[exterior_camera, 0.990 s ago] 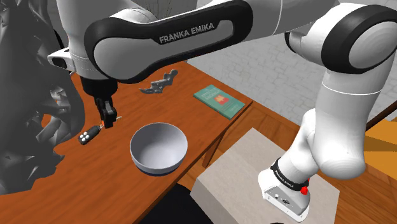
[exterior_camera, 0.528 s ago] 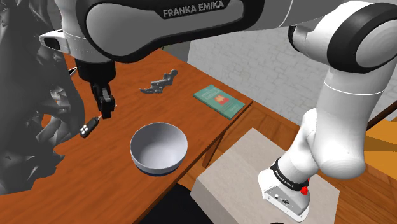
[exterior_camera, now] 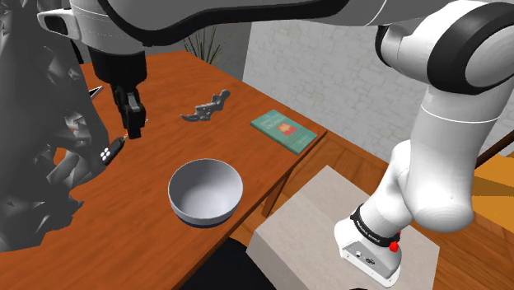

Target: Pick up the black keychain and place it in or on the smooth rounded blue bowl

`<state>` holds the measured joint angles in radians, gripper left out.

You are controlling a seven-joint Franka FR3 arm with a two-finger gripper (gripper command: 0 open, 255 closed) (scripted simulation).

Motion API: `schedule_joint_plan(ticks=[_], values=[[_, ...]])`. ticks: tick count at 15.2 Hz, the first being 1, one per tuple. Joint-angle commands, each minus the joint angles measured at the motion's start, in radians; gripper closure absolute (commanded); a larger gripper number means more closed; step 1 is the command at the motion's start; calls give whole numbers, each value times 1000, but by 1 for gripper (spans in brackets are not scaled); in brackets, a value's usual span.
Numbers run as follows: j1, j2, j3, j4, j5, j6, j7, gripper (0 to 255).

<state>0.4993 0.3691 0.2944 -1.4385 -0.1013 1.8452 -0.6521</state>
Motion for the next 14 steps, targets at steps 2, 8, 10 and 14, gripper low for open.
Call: schedule_joint_plan(ticks=[2, 8, 10, 14], values=[[-6, -48, 5, -45, 12, -2, 0, 255], [-33, -312, 20, -379, 90, 80, -13, 255], [-34, -396, 21, -473, 118, 94, -21, 255], [-24, -559, 20, -640, 172, 105, -36, 255]])
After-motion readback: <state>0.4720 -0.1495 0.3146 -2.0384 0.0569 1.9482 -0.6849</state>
